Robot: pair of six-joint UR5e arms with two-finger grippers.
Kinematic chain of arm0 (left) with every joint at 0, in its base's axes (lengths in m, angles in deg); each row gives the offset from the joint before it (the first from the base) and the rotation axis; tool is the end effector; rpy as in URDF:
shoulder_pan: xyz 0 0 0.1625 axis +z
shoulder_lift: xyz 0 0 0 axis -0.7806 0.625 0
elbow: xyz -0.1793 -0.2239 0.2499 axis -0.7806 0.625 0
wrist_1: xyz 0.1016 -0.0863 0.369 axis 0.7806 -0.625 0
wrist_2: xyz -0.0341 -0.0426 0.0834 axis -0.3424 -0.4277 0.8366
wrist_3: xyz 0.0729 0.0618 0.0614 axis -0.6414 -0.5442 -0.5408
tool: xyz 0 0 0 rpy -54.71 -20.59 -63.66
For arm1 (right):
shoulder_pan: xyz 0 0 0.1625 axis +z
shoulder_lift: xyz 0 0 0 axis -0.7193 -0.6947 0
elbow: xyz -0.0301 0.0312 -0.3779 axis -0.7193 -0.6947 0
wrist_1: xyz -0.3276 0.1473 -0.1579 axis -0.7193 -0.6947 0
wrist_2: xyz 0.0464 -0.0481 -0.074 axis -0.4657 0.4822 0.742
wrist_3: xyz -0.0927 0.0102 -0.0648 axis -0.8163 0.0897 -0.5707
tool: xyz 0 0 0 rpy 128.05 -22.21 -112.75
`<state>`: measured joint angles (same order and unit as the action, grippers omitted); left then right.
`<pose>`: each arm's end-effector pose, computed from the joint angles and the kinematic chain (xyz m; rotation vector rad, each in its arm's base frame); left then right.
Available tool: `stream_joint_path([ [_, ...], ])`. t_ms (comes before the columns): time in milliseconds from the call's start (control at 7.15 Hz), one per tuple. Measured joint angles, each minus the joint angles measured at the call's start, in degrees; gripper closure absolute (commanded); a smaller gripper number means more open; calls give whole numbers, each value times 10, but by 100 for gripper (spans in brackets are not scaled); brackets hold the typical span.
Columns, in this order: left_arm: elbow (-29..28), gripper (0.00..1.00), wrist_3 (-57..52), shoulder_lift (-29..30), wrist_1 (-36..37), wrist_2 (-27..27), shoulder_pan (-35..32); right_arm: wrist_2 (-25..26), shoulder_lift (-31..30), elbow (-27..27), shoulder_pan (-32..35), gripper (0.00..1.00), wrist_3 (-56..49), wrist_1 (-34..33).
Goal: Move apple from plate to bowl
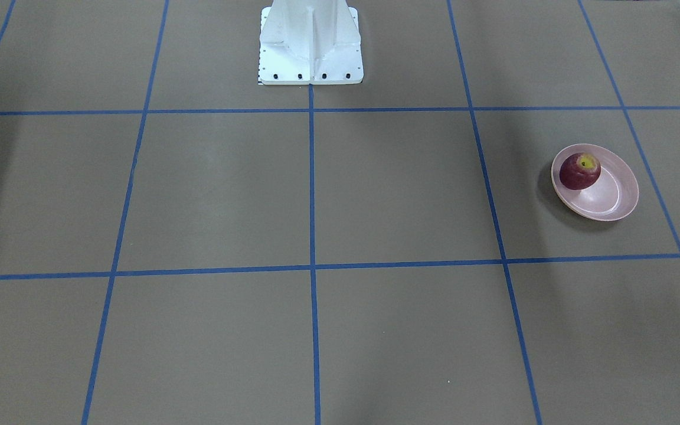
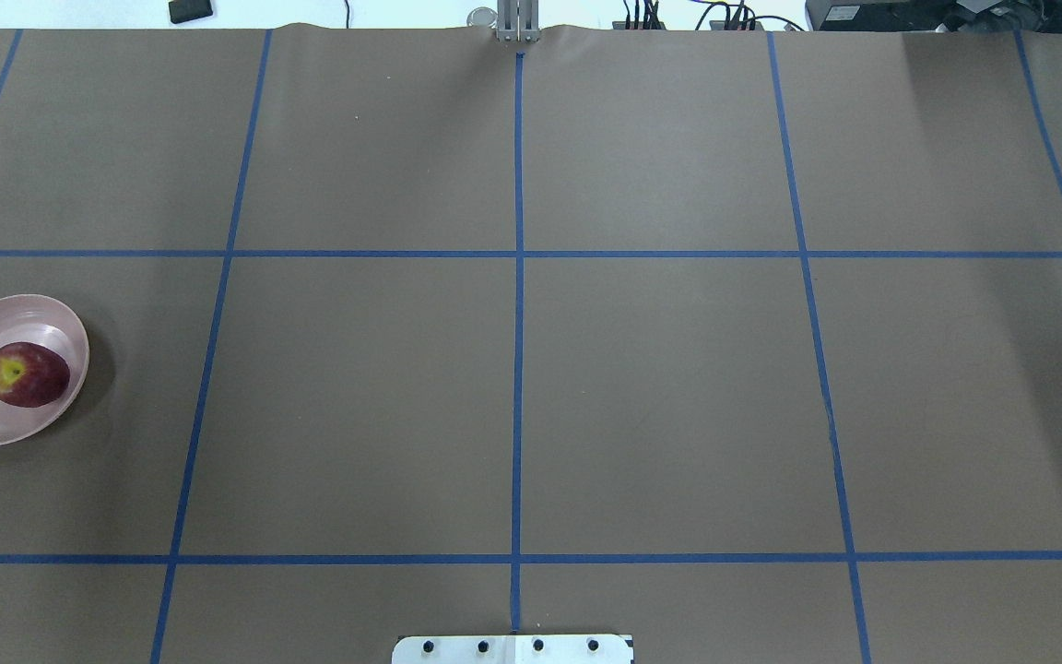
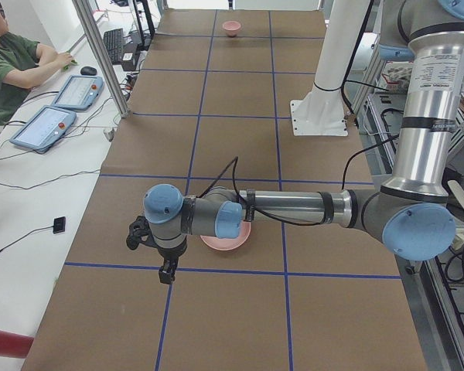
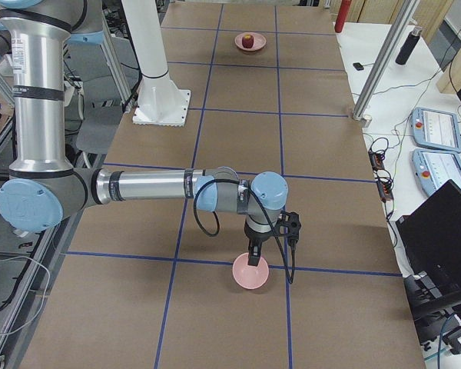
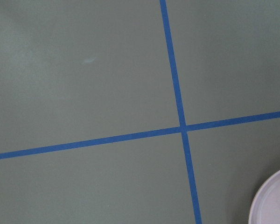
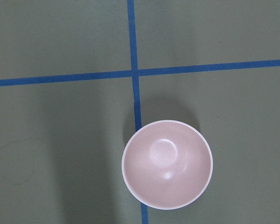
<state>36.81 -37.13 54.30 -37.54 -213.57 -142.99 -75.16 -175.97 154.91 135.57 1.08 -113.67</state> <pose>-0.0709 -0.5098 0.6114 0.1429 0.7387 0.1141 0.0518 -0.4475 0.6019 -0.0672 -0.7575 0.0621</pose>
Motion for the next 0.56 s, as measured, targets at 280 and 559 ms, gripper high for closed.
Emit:
stream_joint_path([
  [280, 0, 2, 0, 0, 0, 0, 0, 3, -4, 4, 9, 0, -5, 3],
  [559, 0, 2, 0, 0, 0, 0, 0, 2, -8, 6, 12, 0, -7, 5],
])
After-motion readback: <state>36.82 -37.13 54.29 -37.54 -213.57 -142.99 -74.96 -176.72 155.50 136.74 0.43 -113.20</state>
